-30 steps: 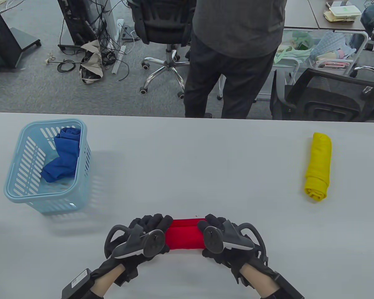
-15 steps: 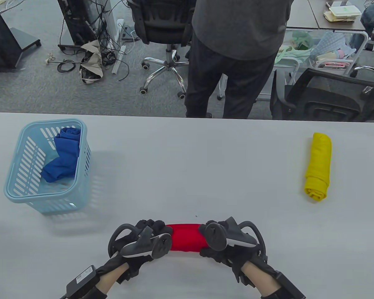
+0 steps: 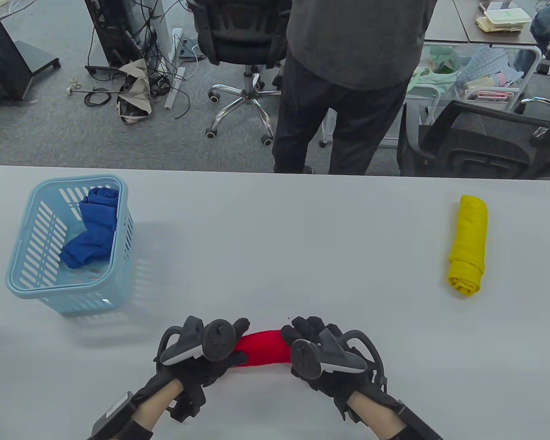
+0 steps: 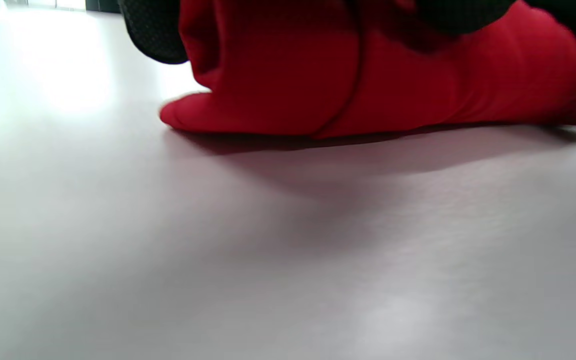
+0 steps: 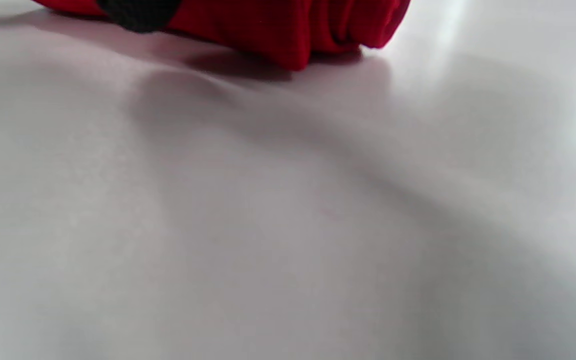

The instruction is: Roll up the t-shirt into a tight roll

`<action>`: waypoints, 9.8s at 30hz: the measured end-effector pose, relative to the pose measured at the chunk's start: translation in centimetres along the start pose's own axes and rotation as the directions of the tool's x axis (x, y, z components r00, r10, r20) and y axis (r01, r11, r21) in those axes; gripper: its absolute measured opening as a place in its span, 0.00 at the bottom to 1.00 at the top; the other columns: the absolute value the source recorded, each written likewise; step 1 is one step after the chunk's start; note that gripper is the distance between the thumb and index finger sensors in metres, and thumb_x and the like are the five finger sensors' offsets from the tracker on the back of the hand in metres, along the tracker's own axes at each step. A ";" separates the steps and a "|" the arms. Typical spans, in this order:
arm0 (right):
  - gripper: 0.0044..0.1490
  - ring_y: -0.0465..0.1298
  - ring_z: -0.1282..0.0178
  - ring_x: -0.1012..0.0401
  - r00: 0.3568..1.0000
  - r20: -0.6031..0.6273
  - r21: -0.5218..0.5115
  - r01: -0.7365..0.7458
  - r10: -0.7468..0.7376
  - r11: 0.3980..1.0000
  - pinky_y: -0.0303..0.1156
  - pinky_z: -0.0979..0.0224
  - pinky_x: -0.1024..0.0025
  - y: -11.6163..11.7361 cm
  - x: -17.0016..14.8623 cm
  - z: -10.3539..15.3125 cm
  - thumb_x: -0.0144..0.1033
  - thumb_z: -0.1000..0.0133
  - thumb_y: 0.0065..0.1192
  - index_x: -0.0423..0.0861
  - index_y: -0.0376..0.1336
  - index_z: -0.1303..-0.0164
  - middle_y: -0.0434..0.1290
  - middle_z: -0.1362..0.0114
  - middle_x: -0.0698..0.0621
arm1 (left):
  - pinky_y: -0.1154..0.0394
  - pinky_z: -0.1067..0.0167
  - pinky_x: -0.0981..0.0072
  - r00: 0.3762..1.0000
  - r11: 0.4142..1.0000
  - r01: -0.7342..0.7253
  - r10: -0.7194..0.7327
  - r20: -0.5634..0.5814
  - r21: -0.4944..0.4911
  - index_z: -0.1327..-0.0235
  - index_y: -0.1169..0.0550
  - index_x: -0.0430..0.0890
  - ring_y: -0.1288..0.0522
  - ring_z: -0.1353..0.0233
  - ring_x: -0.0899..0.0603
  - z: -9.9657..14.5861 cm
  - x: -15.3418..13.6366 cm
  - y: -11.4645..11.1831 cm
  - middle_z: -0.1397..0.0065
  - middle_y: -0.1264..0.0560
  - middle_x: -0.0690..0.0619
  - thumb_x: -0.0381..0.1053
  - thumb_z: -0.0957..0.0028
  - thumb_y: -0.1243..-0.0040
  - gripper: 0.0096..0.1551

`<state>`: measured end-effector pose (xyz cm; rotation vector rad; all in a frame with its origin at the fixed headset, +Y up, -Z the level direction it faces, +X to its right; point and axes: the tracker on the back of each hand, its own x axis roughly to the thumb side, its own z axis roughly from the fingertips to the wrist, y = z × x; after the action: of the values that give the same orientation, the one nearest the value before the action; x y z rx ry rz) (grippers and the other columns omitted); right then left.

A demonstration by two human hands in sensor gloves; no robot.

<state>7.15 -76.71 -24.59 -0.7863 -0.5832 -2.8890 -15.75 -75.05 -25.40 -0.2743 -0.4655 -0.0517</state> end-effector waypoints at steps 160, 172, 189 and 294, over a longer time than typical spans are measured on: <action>0.54 0.24 0.14 0.37 0.869 -0.444 -0.185 0.151 -0.220 0.971 0.31 0.21 0.35 -2.4 -12.5 3.9 0.60 0.35 0.38 0.46 0.23 0.14 0.21 0.14 0.39 | 0.41 0.19 0.40 0.688 0.992 0.069 -0.123 -0.715 -0.104 0.18 0.56 0.60 0.45 0.11 0.40 -4.4 -29.1 16.3 0.09 0.53 0.49 0.63 0.43 0.58 0.42; 0.54 0.27 0.14 0.36 0.863 -0.445 -0.188 0.170 -0.238 0.967 0.34 0.20 0.35 -2.4 -12.7 4.0 0.60 0.35 0.38 0.46 0.24 0.13 0.23 0.13 0.39 | 0.43 0.18 0.41 0.672 0.982 -0.159 0.035 -0.740 -0.097 0.25 0.73 0.58 0.49 0.12 0.38 -7.2 -32.5 10.9 0.12 0.63 0.44 0.67 0.46 0.54 0.56; 0.53 0.33 0.12 0.36 0.872 -0.414 -0.160 0.211 -0.260 0.964 0.38 0.20 0.36 -1.9 -12.4 3.5 0.60 0.35 0.39 0.45 0.27 0.12 0.28 0.11 0.38 | 0.33 0.19 0.49 0.684 0.987 0.004 -0.120 -0.720 -0.162 0.32 0.42 0.68 0.24 0.24 0.53 -8.5 -32.4 9.4 0.21 0.31 0.62 0.66 0.44 0.49 0.28; 0.44 0.37 0.12 0.37 0.975 -0.127 -0.001 0.185 -0.183 0.983 0.42 0.19 0.37 -1.2 -4.9 -0.1 0.53 0.35 0.48 0.56 0.39 0.12 0.34 0.10 0.40 | 0.30 0.25 0.46 0.981 0.973 0.189 -0.180 -0.074 0.130 0.38 0.27 0.63 0.24 0.24 0.46 -2.7 0.6 2.0 0.23 0.26 0.58 0.64 0.50 0.48 0.25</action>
<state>11.09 -75.73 -27.52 -0.5692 -0.6912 -3.0711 -13.83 -73.88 -27.97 -0.0940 -0.4304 -0.2087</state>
